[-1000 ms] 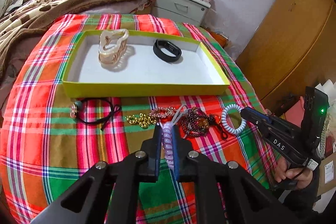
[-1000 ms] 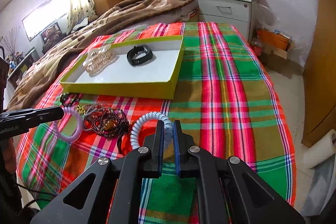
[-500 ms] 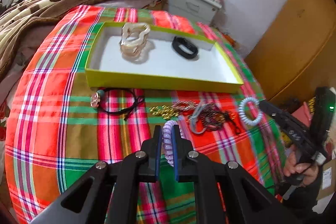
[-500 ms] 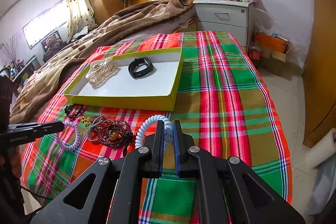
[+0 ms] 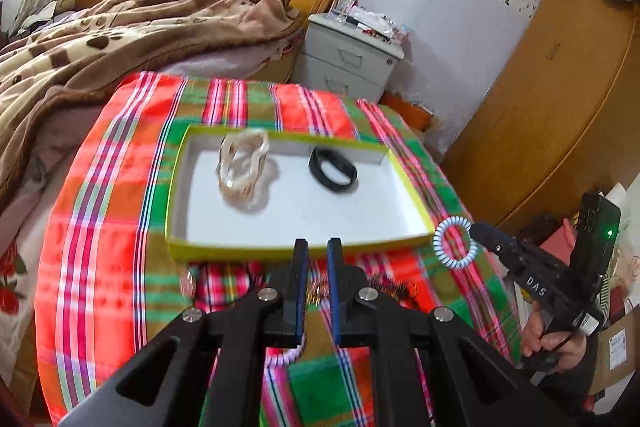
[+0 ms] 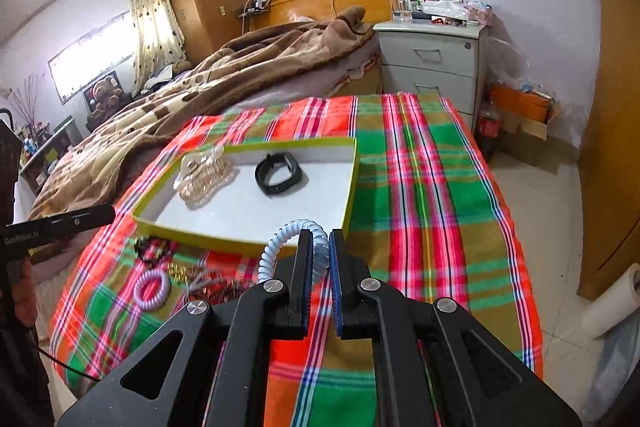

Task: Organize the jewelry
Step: 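Carry the lavender tie into the box with the left tool while the right tool places the blue tie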

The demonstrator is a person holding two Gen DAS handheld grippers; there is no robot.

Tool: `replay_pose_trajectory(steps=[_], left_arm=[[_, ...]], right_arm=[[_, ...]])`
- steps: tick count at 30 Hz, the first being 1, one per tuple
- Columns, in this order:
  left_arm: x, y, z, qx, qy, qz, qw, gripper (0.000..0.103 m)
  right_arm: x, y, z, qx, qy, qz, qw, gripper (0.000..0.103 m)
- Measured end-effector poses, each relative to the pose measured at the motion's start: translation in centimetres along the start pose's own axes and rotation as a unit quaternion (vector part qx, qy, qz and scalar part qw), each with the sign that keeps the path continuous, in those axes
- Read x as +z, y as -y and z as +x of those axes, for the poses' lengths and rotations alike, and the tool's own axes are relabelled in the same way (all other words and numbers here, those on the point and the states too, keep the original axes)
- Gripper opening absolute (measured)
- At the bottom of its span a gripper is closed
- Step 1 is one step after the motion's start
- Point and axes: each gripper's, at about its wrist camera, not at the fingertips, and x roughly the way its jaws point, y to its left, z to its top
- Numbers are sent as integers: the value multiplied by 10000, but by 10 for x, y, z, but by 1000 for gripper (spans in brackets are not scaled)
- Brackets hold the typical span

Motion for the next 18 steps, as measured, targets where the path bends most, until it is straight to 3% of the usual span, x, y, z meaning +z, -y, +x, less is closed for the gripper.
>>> replay_pose_trajectory(steps=[3, 8, 11, 18], left_arm=[[7, -2, 6, 76, -70, 96, 9999, 10], [-17, -11, 26, 404, -704, 268, 9963, 12], [-36, -13, 39, 648, -1110, 421, 9908, 29], [-50, -24, 54, 1193, -1385, 418, 9823, 29]], right_arm=[[8, -2, 4, 21, 20, -4, 10000, 8], [9, -4, 11, 126, -21, -5, 9999, 8], [7, -5, 15, 175, -76, -15, 9998, 8], [5, -6, 18, 217, -117, -20, 9997, 8]])
